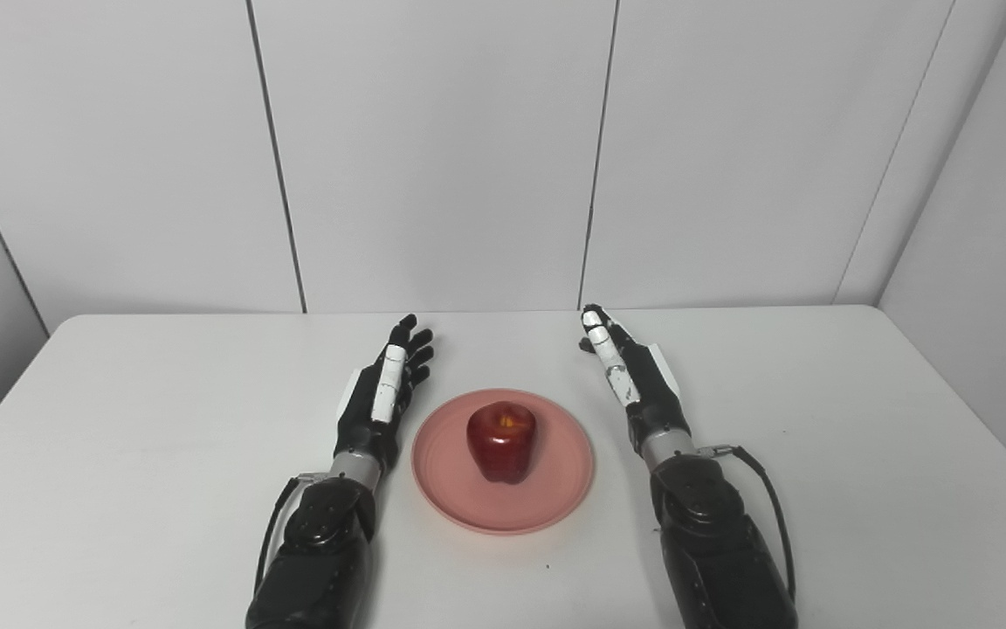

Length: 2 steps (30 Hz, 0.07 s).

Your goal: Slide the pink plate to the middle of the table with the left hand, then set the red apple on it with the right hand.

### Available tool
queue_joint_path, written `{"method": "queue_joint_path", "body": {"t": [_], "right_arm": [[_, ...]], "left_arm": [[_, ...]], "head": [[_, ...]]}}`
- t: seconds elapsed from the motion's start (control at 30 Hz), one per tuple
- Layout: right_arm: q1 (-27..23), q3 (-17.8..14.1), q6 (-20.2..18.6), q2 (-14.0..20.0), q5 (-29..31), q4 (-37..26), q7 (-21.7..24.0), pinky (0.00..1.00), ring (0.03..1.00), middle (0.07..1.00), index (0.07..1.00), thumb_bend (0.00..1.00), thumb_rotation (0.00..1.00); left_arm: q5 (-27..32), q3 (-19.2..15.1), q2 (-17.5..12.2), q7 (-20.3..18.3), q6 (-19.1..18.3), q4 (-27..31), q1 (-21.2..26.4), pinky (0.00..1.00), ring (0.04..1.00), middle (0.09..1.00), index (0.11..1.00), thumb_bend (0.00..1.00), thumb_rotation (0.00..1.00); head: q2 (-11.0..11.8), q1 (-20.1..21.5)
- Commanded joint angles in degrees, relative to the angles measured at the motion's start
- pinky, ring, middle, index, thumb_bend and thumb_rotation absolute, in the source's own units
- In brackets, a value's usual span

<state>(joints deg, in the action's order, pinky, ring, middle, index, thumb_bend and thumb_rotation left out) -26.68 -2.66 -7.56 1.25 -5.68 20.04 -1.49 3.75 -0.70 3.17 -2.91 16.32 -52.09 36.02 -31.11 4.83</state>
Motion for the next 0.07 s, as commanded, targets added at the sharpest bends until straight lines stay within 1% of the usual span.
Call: {"method": "queue_joint_path", "body": {"t": [0.0, 0.03], "right_arm": [[-1.4, -0.8, 4.3, -0.6, 1.7, -0.4, -0.9, 1.00, 0.887, 0.925, 0.905, 0.90, 1.00], [-1.1, -1.1, 4.7, -0.9, 2.3, -0.2, -1.2, 1.00, 0.891, 0.924, 0.906, 0.89, 1.00]], "left_arm": [[-1.7, 0.2, -0.6, 2.6, 2.0, -2.4, -2.6, 1.00, 0.995, 0.965, 0.968, 0.93, 0.99], [-2.0, 0.1, -0.4, 3.3, 1.8, -2.3, -2.7, 1.00, 0.998, 0.976, 0.974, 0.93, 0.99]], "head": [[0.0, -0.2], [0.2, -0.4]]}}
